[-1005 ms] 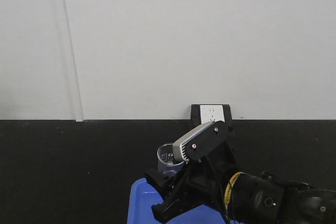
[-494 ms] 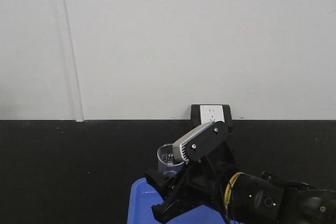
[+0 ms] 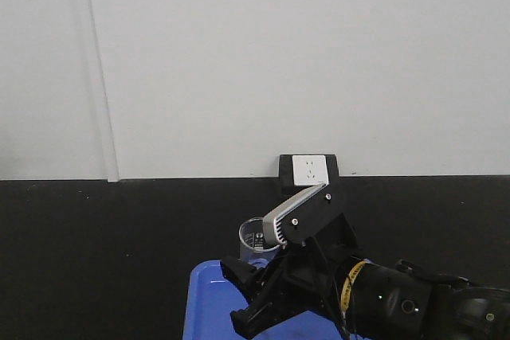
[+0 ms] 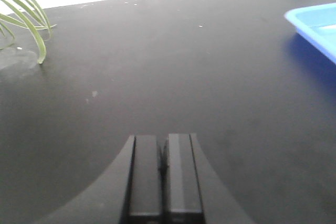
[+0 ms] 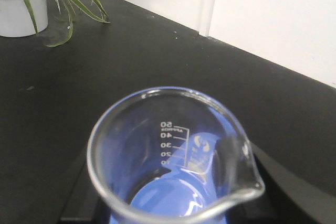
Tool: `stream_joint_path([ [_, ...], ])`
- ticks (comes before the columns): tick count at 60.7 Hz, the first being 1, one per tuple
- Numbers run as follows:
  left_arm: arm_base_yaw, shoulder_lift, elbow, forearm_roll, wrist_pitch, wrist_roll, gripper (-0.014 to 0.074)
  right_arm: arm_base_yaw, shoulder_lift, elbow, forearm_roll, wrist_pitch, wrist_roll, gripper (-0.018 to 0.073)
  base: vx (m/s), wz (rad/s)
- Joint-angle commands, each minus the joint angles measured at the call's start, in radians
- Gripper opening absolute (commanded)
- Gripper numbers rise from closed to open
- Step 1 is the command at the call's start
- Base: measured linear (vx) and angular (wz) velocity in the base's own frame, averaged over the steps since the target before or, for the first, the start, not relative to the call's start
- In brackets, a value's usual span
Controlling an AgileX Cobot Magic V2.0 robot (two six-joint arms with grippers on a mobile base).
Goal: Move beaker to silver tray on left bench
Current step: 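Close the right gripper on the beaker and lift it, then hold the beaker in the right gripper while the base drives to the silver tray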
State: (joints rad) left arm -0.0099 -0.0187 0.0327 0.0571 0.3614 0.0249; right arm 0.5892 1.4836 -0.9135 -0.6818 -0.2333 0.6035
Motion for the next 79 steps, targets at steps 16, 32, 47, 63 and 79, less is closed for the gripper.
stream_joint_path([
  [16, -0.005, -0.008, 0.020, -0.003, -0.074, -0.002, 0.0001, -0.003, -0.037, -0.027, 0.014, -0.065, -0.003, 0.0031, -0.17, -0.09],
  [32, -0.005, -0.008, 0.020, -0.003, -0.074, -0.002, 0.0001, -0.003, -0.037, -0.027, 0.014, -0.065, -0.003, 0.0031, -0.25, 0.01],
  [47, -0.005, -0.008, 0.020, -0.003, -0.074, -0.002, 0.0001, -0.003, -0.037, -0.027, 0.014, -0.065, -0.003, 0.0031, -0.32, 0.02],
  [63, -0.005, -0.008, 0.020, -0.003, -0.074, -0.002, 0.0001, -0.003, -0.037, -0.027, 0.014, -0.065, -0.003, 0.0031, -0.35, 0.02],
  [79, -0.005, -0.008, 0.020, -0.003, -0.074, -0.002, 0.0001, -0.003, -0.037, -0.027, 0.014, -0.065, -0.003, 0.0031, -0.35, 0.03],
])
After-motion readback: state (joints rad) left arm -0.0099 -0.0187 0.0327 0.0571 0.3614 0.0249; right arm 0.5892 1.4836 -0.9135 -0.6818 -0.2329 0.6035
